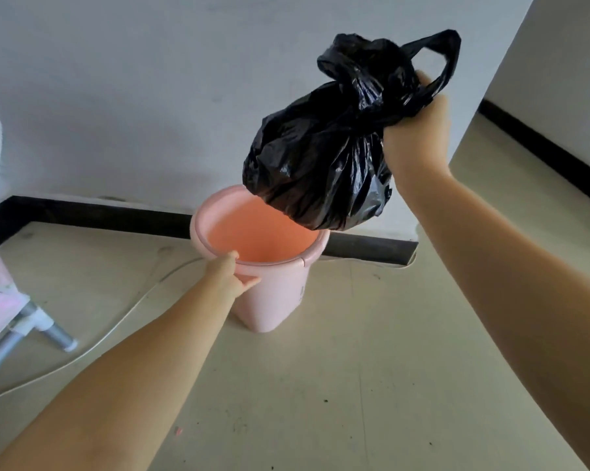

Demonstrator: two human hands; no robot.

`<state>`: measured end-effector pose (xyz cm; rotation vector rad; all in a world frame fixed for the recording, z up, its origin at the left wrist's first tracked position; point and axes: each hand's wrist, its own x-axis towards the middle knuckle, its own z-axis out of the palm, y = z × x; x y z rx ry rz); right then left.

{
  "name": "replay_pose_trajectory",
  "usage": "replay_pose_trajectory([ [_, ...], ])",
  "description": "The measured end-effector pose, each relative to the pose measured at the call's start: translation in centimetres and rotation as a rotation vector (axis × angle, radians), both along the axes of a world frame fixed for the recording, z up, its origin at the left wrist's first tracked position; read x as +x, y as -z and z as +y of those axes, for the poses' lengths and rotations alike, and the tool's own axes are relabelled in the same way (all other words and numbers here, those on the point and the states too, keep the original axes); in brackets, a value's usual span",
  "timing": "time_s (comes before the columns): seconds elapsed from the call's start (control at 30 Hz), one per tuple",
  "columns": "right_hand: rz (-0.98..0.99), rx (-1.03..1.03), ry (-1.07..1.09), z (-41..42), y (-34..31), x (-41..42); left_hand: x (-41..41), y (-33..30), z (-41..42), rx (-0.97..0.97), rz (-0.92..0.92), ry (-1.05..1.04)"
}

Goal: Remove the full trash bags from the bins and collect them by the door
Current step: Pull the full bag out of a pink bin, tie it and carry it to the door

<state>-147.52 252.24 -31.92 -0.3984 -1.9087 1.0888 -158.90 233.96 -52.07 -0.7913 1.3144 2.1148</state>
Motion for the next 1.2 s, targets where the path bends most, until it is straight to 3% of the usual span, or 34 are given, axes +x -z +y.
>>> replay_pose_trajectory([
  [0.3,-0.148,-0.047,0.055,0.6,6.5,4.8,-0.2,1.7,0.3,0.096,0.149,-0.062],
  [0.5,-0.222,-0.179,0.069,1.0,12.0,7.6,1.9,1.5,0.1,-0.018,0.198,0.061],
  [0.57,-0.297,-0.196,0.047,0.5,14.2,8.3,4.2,1.7,0.5,-0.147,0.248,0.151],
  [0.63,-0.399,-0.197,0.021,-0.2,16.5,8.9,6.8,1.9,0.9,-0.392,0.39,0.273],
  [0.7,-0.483,-0.21,-0.023,-0.8,18.7,9.3,9.3,1.8,0.9,-0.588,0.676,0.397],
  [0.77,-0.549,-0.217,-0.057,-1.2,20.2,9.6,11.4,1.0,0.8,-0.586,0.942,0.524],
  [0.83,-0.595,-0.221,-0.078,-1.4,21.2,9.7,13.3,0.1,0.8,-0.462,1.028,0.719],
  [0.9,-0.64,-0.211,-0.106,-1.7,21.9,9.9,14.8,-0.2,1.0,-0.422,1.002,0.947],
  [0.97,-0.71,-0.179,-0.177,-2.4,22.8,10.3,15.7,0.0,1.6,-0.48,0.915,1.045],
  [1.1,-0.798,-0.062,-0.35,-3.1,23.2,10.8,14.9,0.8,2.3,-0.521,0.699,0.816],
  [1.2,-0.752,-0.051,-0.536,-2.4,21.4,10.7,13.1,0.7,1.7,-0.508,0.612,0.685],
])
